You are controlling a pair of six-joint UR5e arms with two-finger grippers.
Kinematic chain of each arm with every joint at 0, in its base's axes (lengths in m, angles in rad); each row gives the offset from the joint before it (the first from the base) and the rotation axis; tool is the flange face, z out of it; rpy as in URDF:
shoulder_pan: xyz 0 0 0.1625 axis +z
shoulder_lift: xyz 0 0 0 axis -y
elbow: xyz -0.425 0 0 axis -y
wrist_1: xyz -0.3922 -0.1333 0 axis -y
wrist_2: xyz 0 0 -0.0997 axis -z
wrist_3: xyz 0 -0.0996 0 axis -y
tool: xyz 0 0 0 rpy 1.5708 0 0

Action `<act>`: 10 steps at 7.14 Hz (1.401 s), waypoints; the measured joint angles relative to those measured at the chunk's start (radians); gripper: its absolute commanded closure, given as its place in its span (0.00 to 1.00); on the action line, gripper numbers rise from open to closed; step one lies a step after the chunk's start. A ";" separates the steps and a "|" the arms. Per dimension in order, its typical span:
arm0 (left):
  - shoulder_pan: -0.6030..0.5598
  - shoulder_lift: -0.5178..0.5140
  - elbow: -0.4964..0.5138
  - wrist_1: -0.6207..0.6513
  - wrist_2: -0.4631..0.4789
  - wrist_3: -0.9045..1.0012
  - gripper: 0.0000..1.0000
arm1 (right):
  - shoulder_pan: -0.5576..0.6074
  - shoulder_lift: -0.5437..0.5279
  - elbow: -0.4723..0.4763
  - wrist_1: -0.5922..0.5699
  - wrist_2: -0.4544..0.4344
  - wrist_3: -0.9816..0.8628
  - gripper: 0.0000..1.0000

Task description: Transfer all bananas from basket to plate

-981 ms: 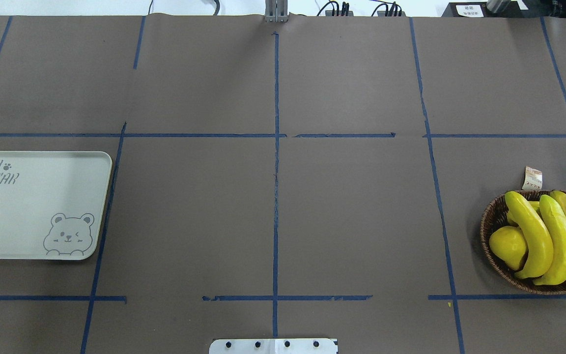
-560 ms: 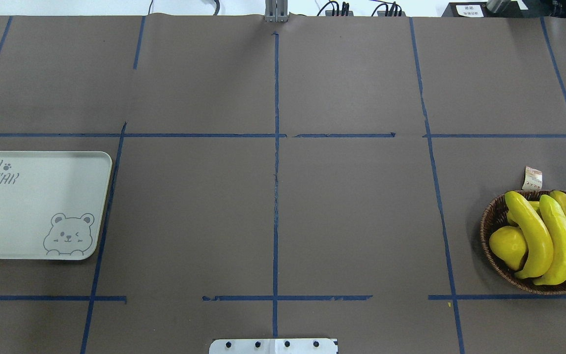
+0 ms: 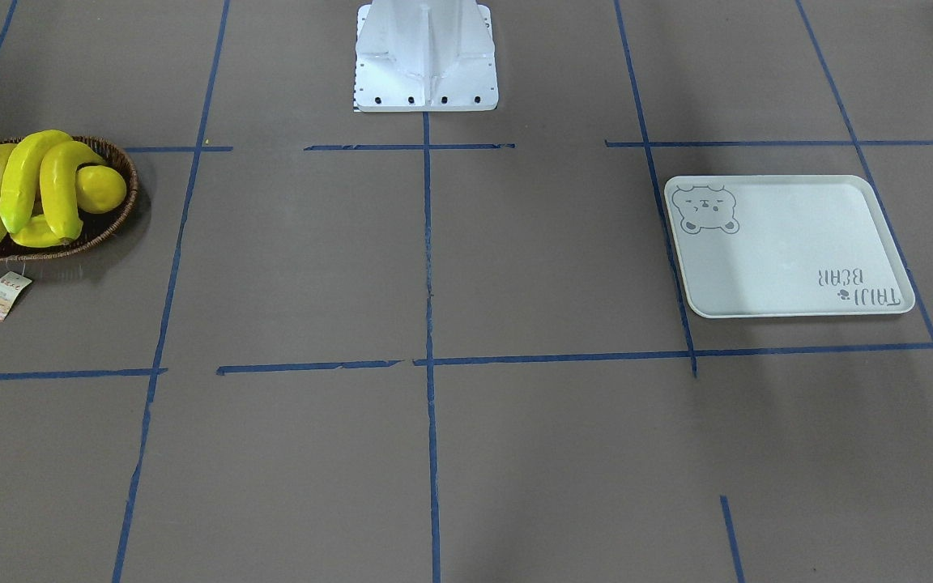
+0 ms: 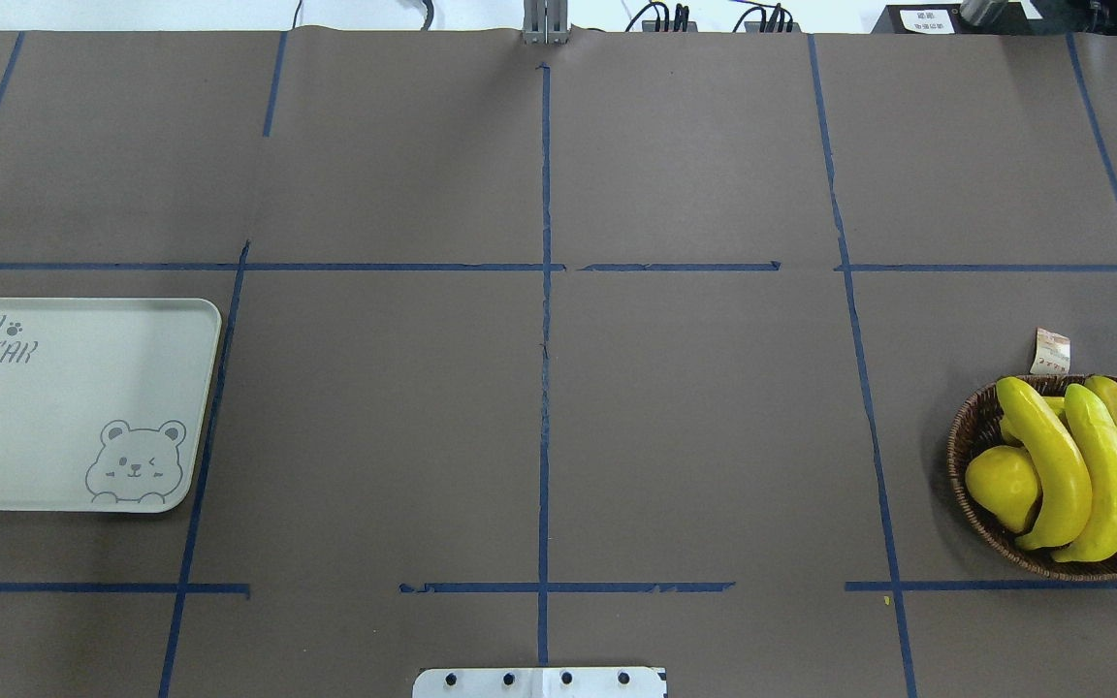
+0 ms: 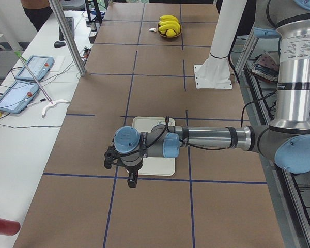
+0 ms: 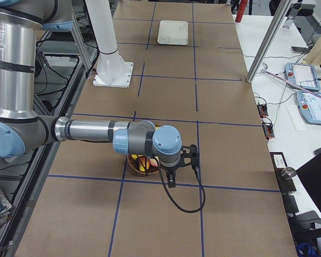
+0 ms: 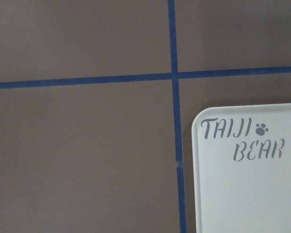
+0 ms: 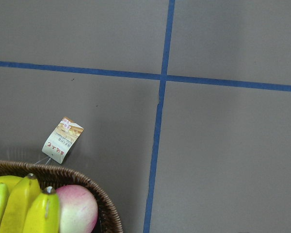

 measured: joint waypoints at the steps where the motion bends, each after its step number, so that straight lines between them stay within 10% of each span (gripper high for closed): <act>1: 0.000 0.000 -0.002 0.000 -0.001 0.000 0.00 | -0.030 -0.050 0.022 0.104 0.000 0.099 0.01; 5: 0.000 0.001 -0.002 0.000 -0.002 0.000 0.00 | -0.272 -0.219 0.055 0.572 -0.019 0.536 0.01; 10: 0.000 0.004 0.003 0.000 -0.004 0.002 0.00 | -0.510 -0.290 0.140 0.603 -0.121 0.579 0.01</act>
